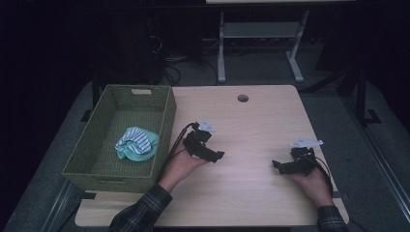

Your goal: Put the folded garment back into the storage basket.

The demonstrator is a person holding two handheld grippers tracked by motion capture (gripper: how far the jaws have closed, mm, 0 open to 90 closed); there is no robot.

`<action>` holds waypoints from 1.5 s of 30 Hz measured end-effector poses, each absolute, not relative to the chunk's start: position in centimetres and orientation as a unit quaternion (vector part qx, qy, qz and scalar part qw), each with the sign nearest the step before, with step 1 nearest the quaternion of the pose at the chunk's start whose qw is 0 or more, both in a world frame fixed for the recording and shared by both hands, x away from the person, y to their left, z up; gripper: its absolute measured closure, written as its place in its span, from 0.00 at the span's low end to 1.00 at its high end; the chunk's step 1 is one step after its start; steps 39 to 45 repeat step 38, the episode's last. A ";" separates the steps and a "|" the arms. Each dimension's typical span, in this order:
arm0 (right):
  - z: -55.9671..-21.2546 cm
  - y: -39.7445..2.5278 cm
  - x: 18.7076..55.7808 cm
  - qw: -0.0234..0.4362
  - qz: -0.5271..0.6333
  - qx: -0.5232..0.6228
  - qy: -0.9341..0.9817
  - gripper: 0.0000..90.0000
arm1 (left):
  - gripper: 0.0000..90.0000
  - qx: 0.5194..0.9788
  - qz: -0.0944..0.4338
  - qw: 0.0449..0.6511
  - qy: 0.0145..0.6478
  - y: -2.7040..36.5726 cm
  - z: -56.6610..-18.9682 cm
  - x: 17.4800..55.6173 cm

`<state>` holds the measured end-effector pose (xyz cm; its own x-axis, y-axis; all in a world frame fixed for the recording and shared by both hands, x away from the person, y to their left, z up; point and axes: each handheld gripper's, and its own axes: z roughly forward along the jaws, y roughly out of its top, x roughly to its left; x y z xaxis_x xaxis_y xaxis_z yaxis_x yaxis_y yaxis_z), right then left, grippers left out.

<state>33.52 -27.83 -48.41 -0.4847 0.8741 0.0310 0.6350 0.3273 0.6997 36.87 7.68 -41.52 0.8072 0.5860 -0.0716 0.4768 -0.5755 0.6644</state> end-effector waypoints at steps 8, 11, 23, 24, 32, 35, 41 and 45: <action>-48.4 -27.8 33.5 0.179 0.333 0.475 0.795 0.01 | 0.15 0.882 0.088 0.346 0.309 7.3 -44.0 36.9; -48.4 -27.8 33.5 0.179 0.333 0.475 0.795 0.00 | 0.15 0.883 0.092 0.343 0.308 7.2 -44.8 37.0; -48.4 -27.8 33.5 0.180 0.333 0.475 0.795 0.01 | 0.14 0.888 0.099 0.327 0.308 7.1 -46.9 37.3; -48.4 -27.8 33.5 0.180 0.333 0.475 0.795 0.01 | 0.14 0.887 0.097 0.327 0.310 7.1 -46.9 37.3; -48.4 -27.8 33.5 0.180 0.333 0.475 0.795 0.01 | 0.14 0.885 0.120 0.341 0.295 7.3 -47.4 36.9; -48.4 -27.8 33.5 0.180 0.333 0.475 0.795 0.01 | 0.13 0.882 0.118 0.348 0.295 7.5 -47.5 36.7; -48.4 -27.8 33.5 0.180 0.333 0.475 0.795 0.01 | 0.13 0.879 0.120 0.358 0.291 7.7 -47.7 36.6; -48.4 -27.8 33.5 0.180 0.333 0.475 0.795 0.01 | 0.13 0.879 0.120 0.358 0.291 7.7 -47.7 36.6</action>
